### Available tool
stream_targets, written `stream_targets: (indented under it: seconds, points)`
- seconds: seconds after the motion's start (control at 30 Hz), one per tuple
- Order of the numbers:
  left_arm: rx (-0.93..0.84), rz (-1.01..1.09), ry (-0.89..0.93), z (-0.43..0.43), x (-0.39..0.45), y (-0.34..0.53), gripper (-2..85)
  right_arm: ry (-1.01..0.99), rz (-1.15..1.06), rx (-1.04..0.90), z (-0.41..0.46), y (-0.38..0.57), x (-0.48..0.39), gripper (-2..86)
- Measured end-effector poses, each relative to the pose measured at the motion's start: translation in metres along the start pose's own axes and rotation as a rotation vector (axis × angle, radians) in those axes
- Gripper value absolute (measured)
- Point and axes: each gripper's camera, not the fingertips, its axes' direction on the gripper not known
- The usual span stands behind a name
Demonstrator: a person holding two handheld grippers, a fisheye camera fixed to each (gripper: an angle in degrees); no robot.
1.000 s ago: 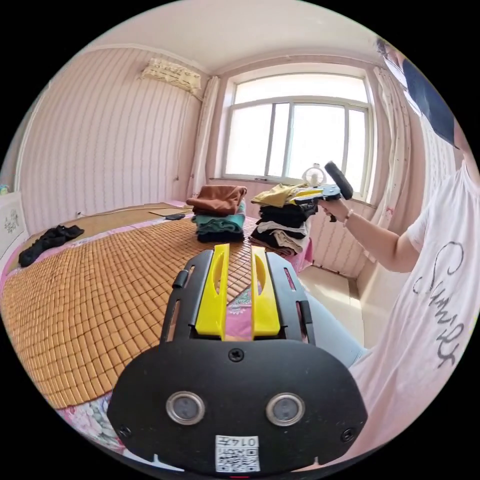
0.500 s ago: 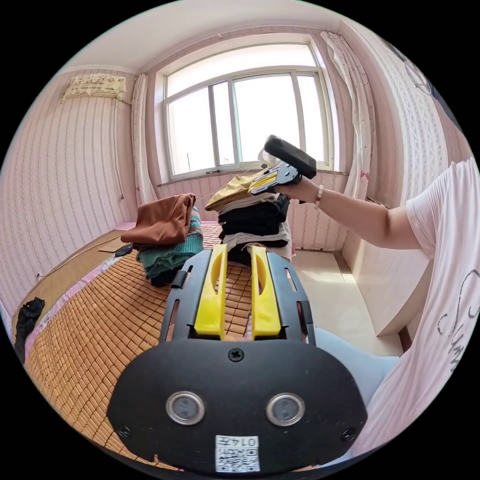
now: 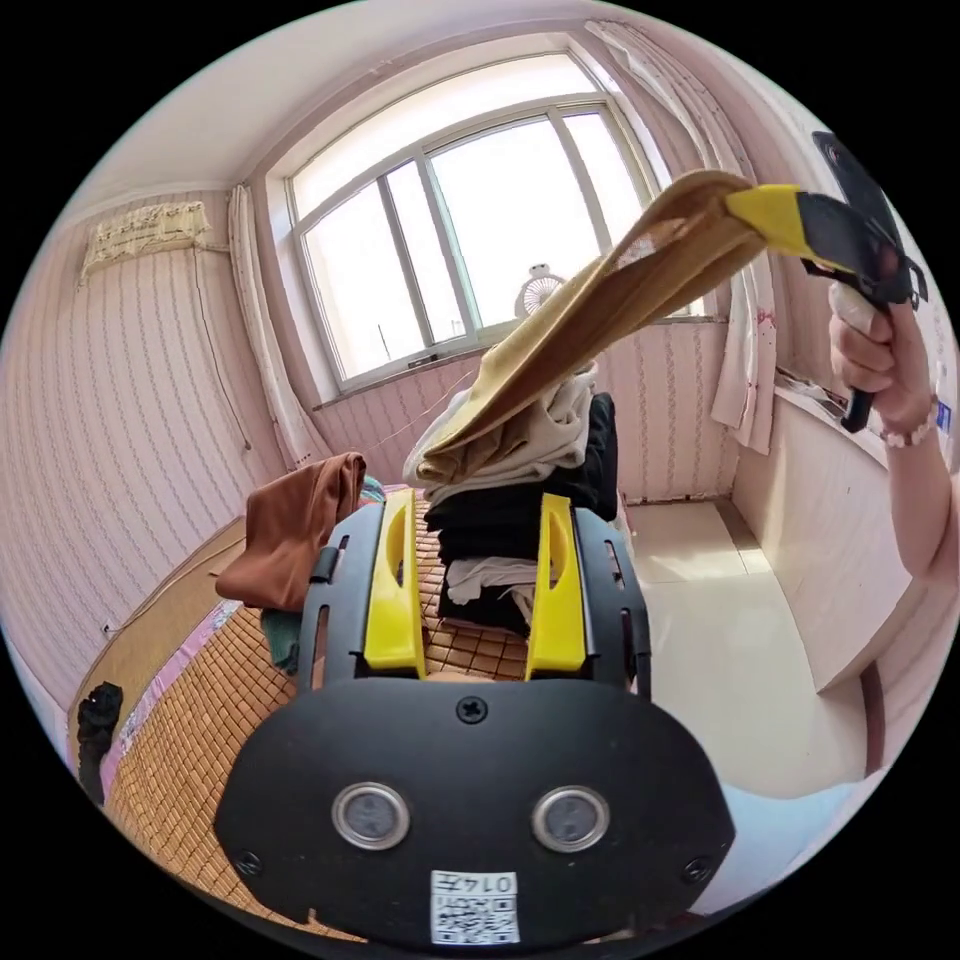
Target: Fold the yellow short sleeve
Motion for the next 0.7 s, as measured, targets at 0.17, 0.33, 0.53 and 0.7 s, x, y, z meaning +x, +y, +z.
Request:
stream_targets:
  seconds: [0.17, 0.33, 0.53, 0.7]
  points:
    - [0.139, 0.111, 0.07, -0.042, 0.039, -0.016, 4.2, -0.353, -0.044, 0.042, -0.009, 0.022, 0.003, 0.7]
    - [0.161, 0.0, 0.011, -0.113, 0.037, 0.028, -0.7, -0.681, -0.046, 0.057, 0.028, 0.043, 0.014, 0.7]
    - [-0.005, -0.102, -0.14, -0.178, -0.023, 0.08, -0.9, -0.982, 0.056, 0.124, 0.109, 0.039, 0.028, 0.6]
    - [0.102, -0.088, -0.366, -0.249, -0.088, 0.009, -0.9, -1.111, 0.055, 0.292, 0.139, 0.001, 0.032, 0.7]
